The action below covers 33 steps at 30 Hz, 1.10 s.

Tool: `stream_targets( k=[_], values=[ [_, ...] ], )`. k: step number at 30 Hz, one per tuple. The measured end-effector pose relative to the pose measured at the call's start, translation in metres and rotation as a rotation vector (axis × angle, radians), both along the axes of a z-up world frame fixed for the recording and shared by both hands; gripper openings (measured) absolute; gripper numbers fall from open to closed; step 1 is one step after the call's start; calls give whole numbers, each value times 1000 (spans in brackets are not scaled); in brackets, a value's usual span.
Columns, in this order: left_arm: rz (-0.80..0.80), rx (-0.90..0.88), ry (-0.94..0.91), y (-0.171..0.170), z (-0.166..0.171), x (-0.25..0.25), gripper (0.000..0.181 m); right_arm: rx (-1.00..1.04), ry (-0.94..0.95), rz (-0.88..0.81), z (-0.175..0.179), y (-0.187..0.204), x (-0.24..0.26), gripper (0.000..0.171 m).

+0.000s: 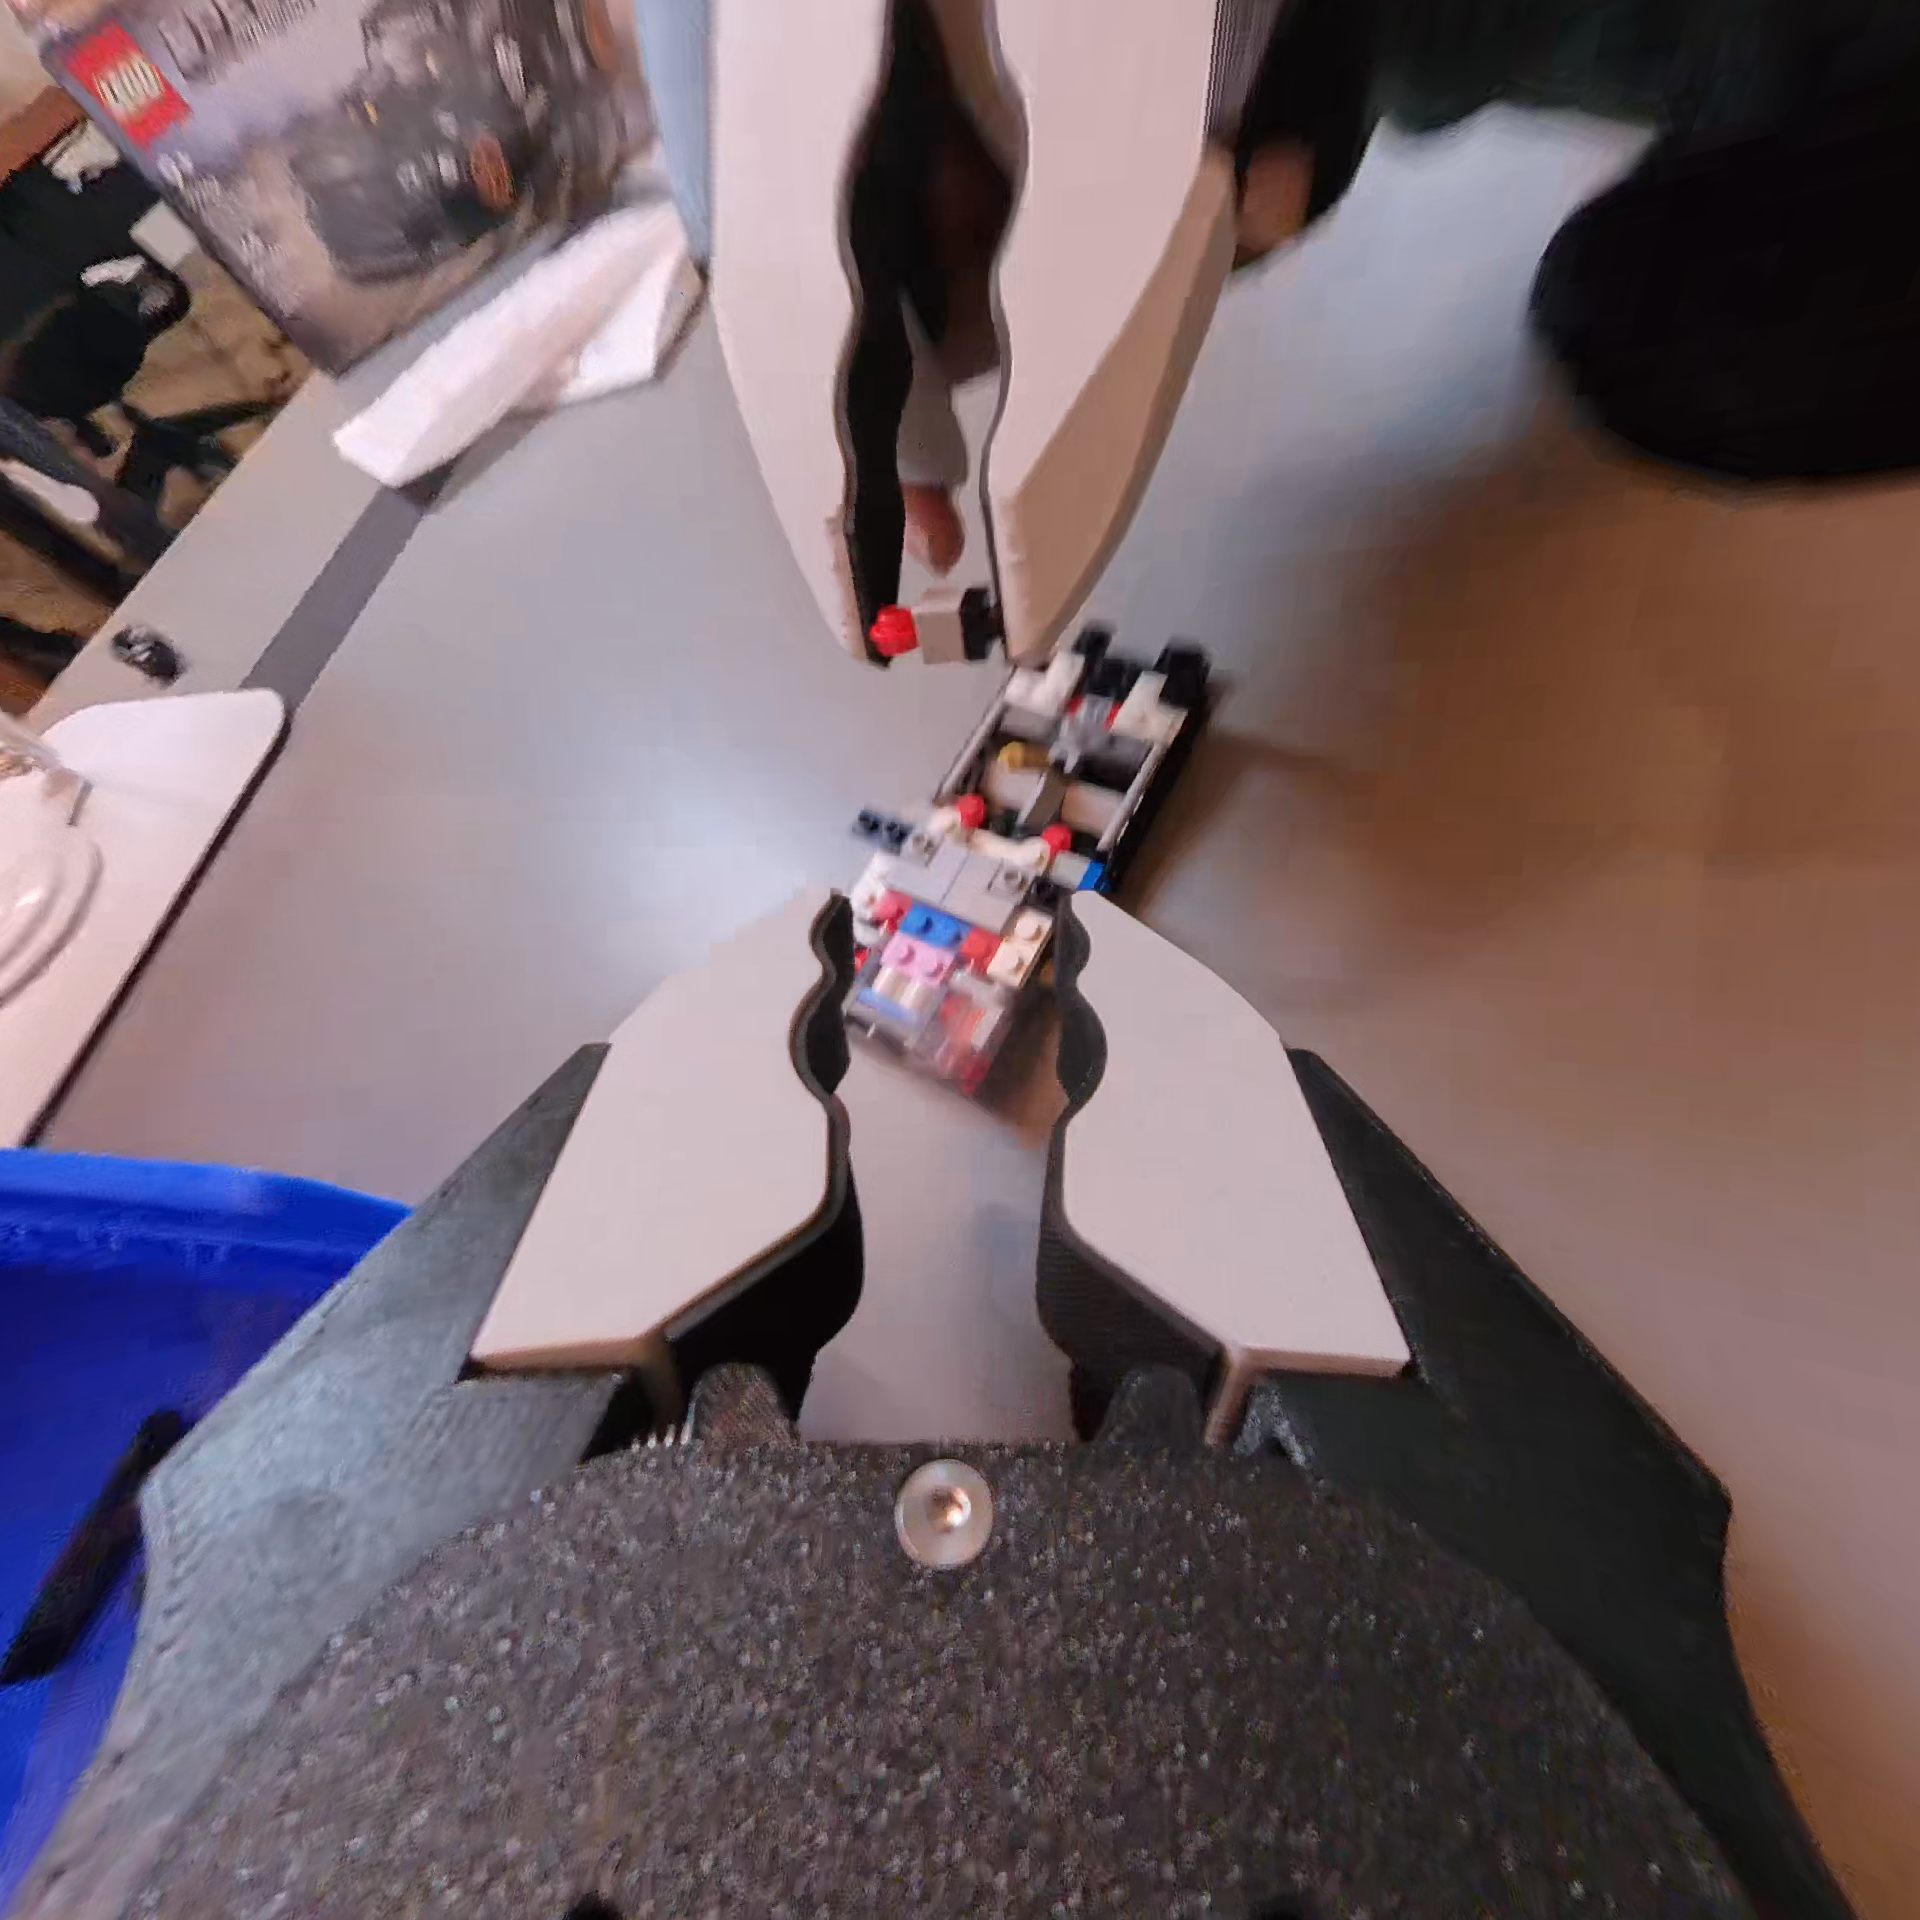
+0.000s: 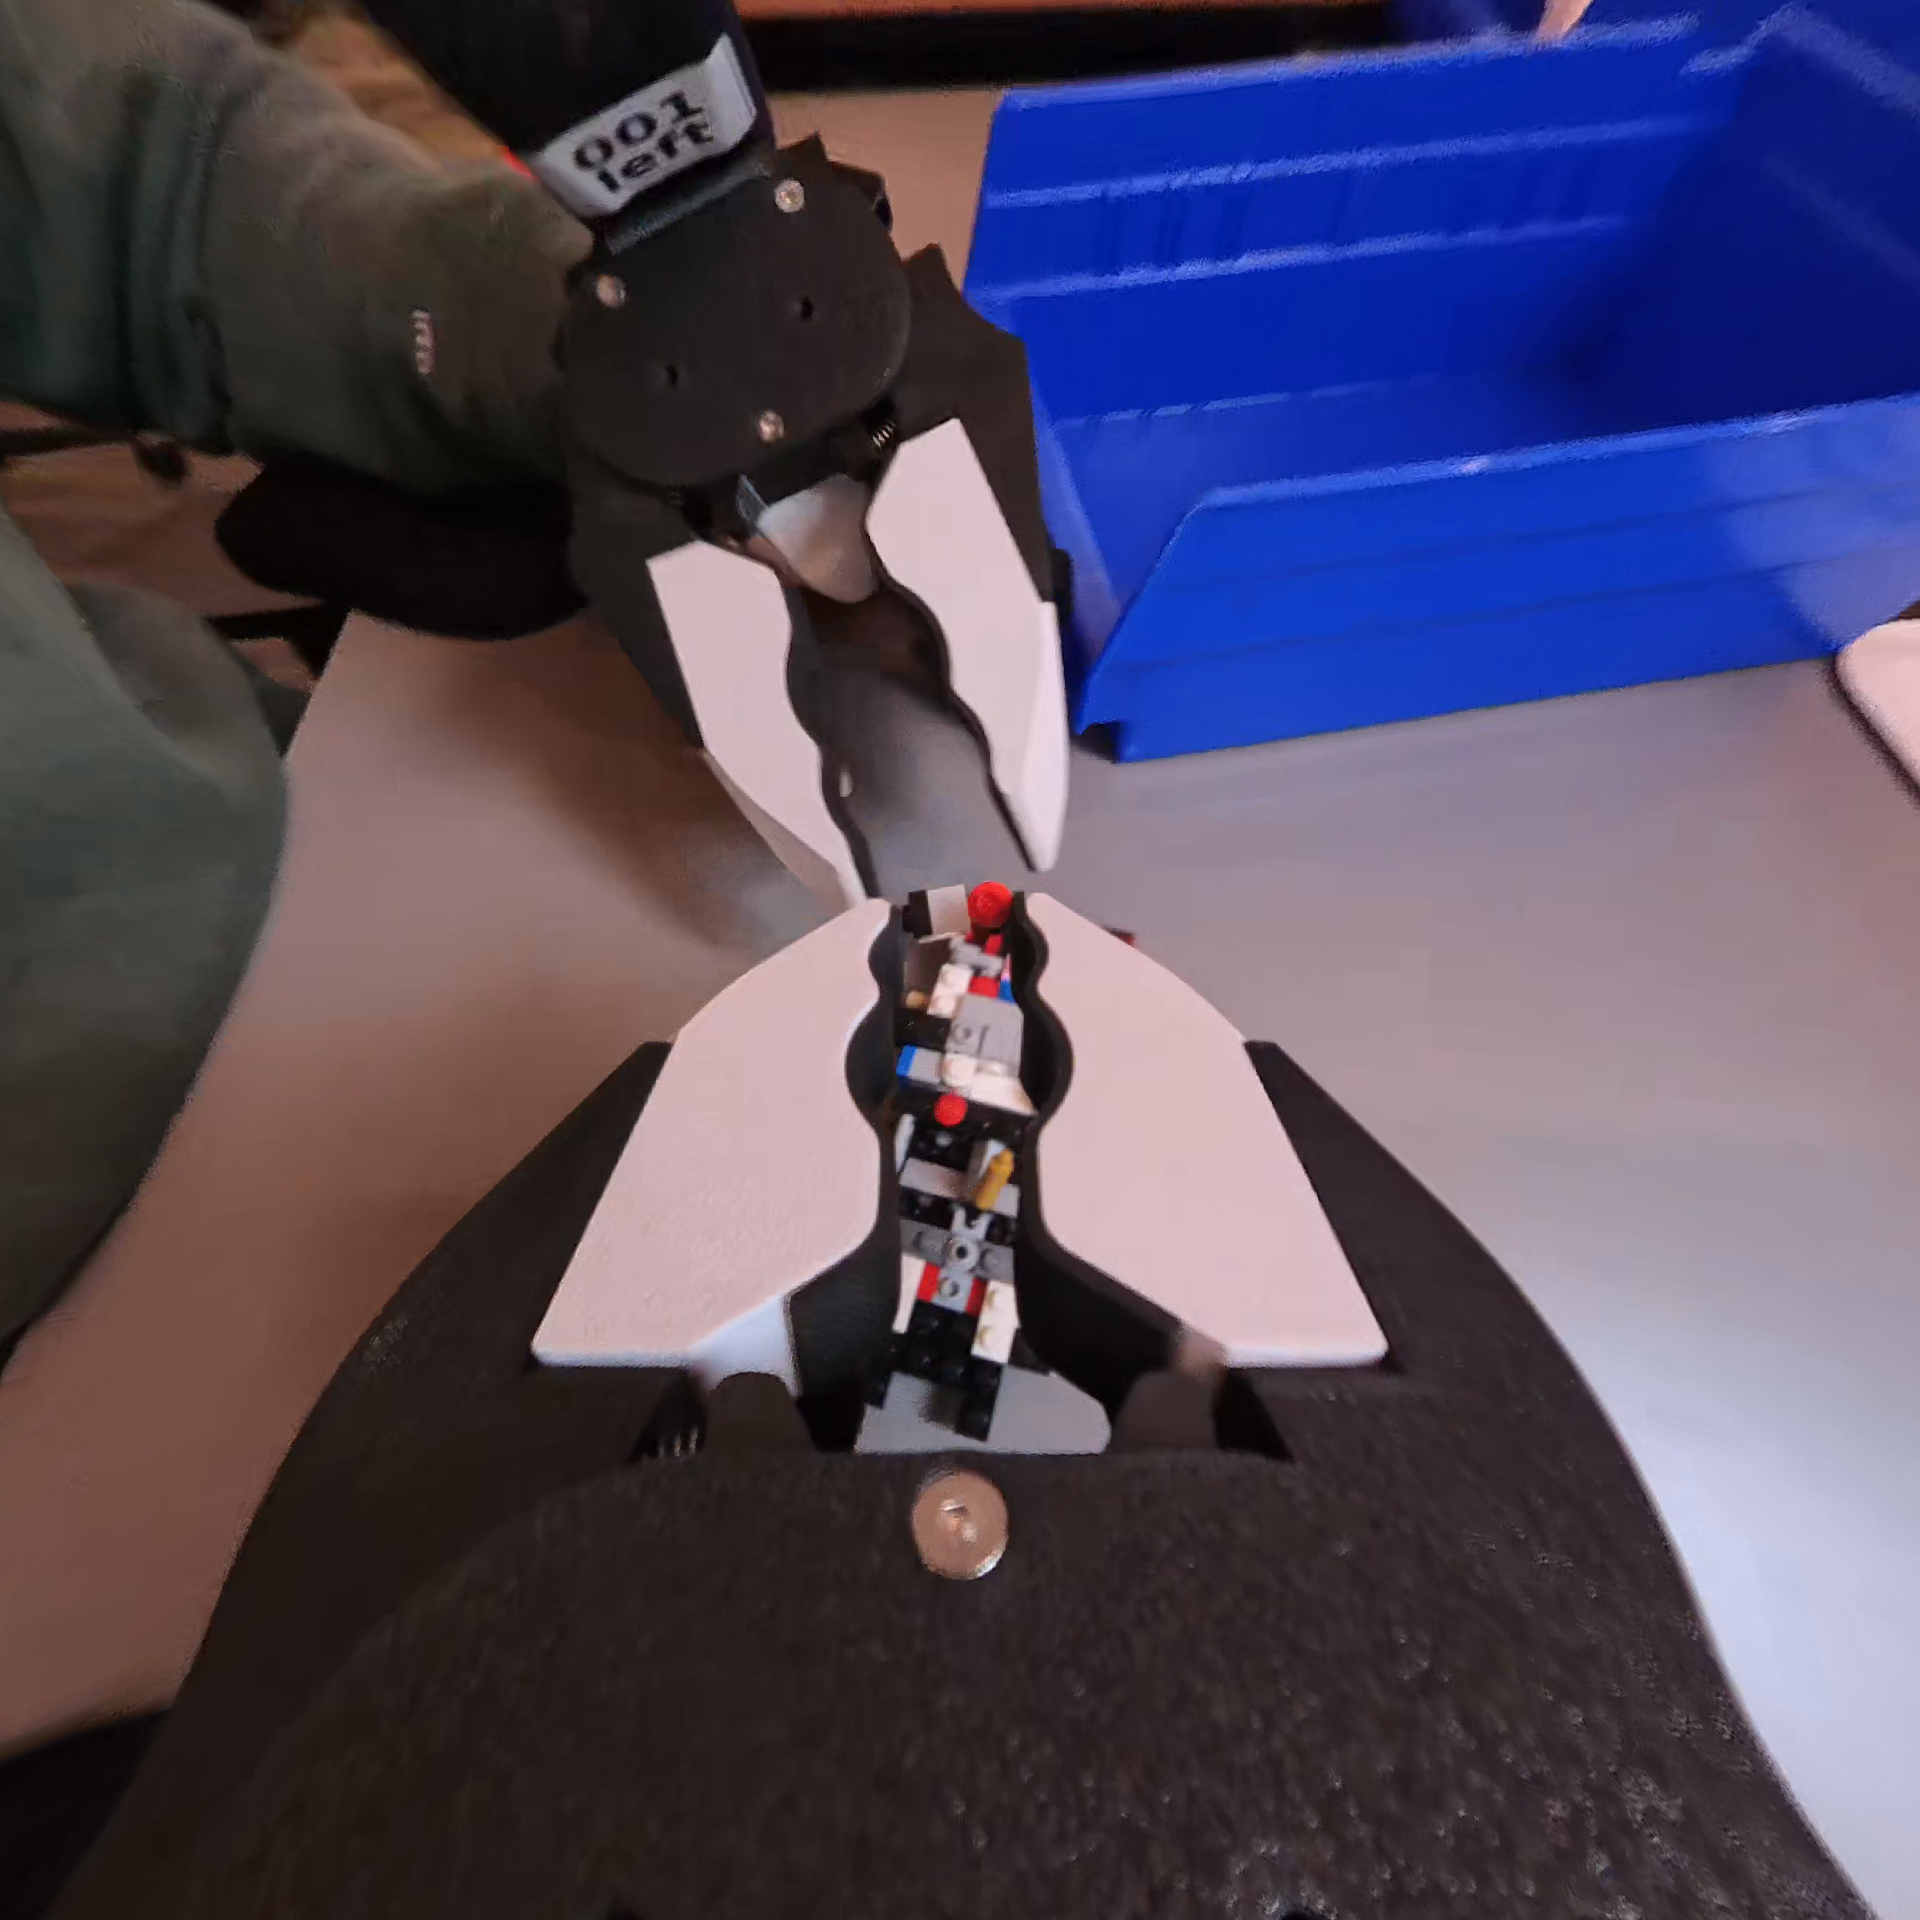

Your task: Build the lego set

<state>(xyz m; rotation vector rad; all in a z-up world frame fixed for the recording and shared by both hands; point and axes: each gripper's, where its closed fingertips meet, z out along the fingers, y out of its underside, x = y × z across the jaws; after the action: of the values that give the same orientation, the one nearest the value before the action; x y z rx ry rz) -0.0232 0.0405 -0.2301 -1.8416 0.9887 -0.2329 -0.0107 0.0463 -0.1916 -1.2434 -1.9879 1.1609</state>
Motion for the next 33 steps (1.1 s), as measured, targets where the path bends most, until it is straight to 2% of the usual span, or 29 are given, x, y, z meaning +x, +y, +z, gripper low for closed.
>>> stream_targets(
  k=[6,13,15,20,22,25,27,31,33],
  values=[
    [-28,-118,-588,-3,61,-6,26,131,235,-141,33,12,-19,19],
    [2,-211,-961,3,90,-14,27,382,399,-249,50,12,-33,19],
    [3,-240,-1018,4,93,-14,28,449,434,-264,53,8,-35,19],
    [7,-263,-1064,5,94,-13,25,618,486,-270,56,-2,-40,19],
    [-3,-266,-1056,3,94,-11,12,675,499,-277,56,-4,-41,20],
    [-6,-268,-1008,2,91,-11,9,713,494,-273,54,-5,-42,20],
    [18,-235,-885,2,86,-13,8,650,457,-243,49,-6,-40,20],
    [48,-109,-560,1,72,-18,9,322,356,-137,45,-13,-30,20],
    [39,-52,-409,0,63,-17,9,241,321,-109,42,-15,-26,19]
  ],
)
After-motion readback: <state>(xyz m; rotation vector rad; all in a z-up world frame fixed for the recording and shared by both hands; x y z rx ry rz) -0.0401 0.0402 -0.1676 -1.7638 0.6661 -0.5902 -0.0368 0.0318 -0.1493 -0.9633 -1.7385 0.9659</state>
